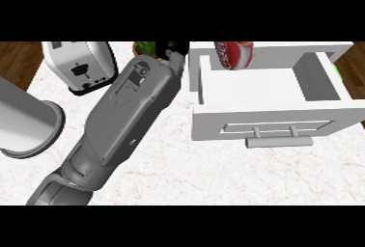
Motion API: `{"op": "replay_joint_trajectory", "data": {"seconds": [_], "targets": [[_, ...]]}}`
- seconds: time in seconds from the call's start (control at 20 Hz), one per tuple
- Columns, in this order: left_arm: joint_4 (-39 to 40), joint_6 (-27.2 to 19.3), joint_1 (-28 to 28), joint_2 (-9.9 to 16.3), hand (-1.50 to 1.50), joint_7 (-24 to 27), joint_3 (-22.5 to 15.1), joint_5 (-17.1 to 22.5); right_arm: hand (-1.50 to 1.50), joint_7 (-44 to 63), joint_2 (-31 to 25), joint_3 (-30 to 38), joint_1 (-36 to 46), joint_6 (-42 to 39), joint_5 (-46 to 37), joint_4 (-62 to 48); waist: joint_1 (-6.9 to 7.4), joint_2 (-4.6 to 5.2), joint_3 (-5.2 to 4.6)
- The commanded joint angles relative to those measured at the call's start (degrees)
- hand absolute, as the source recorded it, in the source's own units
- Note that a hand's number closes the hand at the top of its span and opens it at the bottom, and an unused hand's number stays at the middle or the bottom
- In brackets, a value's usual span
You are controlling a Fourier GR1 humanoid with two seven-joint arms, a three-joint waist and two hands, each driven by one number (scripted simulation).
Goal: Pick up the can, place it into the drawer and close the drawer
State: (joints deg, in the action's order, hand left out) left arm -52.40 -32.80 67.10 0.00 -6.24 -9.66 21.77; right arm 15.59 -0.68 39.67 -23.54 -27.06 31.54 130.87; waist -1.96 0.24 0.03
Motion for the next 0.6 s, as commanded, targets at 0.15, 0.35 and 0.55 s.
{"op": "replay_joint_trajectory", "data": {"seconds": [0.15,0.35,0.55], "targets": [[3.46,-4.35,2.98,0.00,1.50,2.68,-7.04,8.07,-1.50,-1.04,0.65,-0.31,0.41,-1.08,-1.16,-1.66,0.09,-0.14,0.01],[12.12,-5.59,12.50,0.00,1.50,2.92,-6.37,12.38,-1.50,1.94,-0.58,-0.01,-0.29,-0.13,1.10,2.12,-1.43,0.15,0.03],[16.56,-6.10,12.48,0.00,1.50,6.76,-10.53,16.78,-1.50,1.48,-1.28,-0.22,2.87,0.80,-0.02,-0.70,-2.10,0.42,0.07]]}}
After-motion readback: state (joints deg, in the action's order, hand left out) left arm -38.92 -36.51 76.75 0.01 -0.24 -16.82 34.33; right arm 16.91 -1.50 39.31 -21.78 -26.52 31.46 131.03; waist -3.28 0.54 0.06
